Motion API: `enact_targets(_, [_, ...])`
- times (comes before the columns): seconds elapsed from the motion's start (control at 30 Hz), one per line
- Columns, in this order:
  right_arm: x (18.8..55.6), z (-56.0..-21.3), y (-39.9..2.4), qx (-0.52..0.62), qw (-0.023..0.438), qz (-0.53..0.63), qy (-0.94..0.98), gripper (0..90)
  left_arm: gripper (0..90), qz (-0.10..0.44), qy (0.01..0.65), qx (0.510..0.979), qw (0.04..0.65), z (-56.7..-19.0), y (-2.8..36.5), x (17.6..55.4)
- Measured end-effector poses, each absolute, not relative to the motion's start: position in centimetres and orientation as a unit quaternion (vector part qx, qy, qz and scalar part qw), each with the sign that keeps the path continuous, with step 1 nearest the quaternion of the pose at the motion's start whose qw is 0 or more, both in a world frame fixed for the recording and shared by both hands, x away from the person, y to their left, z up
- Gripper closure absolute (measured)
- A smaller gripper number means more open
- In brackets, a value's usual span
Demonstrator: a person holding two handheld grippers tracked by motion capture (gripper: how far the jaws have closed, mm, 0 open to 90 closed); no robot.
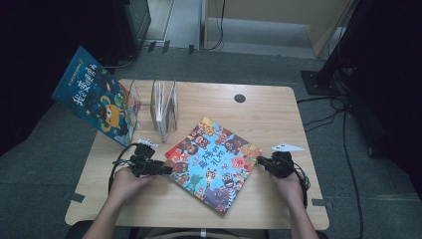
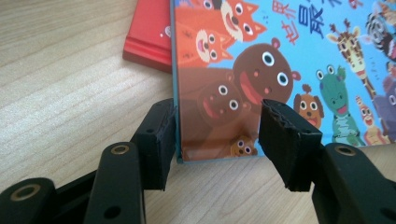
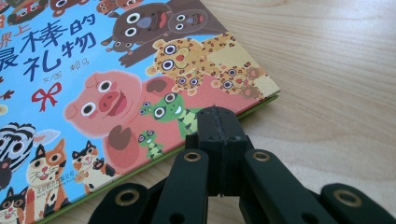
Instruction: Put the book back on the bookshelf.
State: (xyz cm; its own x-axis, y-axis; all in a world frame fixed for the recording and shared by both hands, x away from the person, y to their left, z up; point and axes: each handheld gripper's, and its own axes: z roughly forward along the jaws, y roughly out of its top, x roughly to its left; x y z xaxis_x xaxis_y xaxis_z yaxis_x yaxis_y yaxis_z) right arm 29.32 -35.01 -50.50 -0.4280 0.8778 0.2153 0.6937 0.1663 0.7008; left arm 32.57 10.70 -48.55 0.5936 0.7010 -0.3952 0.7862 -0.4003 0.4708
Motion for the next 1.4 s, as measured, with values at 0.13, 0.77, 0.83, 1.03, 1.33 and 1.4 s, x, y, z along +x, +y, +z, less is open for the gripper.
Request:
enact_targets(0.13, [29.6,-50.5,-35.0,0.517,0.124,0.38,0.757,90.0,46.6,-0.056,0.453,0.827,0.328,-48.3,11.1,33.0])
enact_targets(0.77, [29.6,-50.5,-34.4,0.513,0.142,0.371,0.761,90.0,47.2,-0.06,0.448,0.832,0.323,-48.7,9.8,33.3])
enact_targets(0.83, [29.6,-50.5,-34.4,0.514,0.141,0.371,0.76,90.0,47.5,-0.061,0.451,0.83,0.323,-48.7,9.8,33.3])
enact_targets(1.03, [30.3,-50.4,-34.5,0.507,0.139,0.37,0.766,89.7,47.2,-0.07,0.453,0.829,0.321,-48.7,9.9,32.6])
enact_targets(1.33, [31.3,-50.3,-34.5,0.494,0.132,0.367,0.777,89.1,47.5,-0.08,0.455,0.827,0.32,-48.7,10.0,31.7])
enact_targets(1.4, [31.6,-50.3,-34.5,0.496,0.129,0.369,0.776,89.3,47.4,-0.079,0.455,0.827,0.32,-48.7,9.9,31.5])
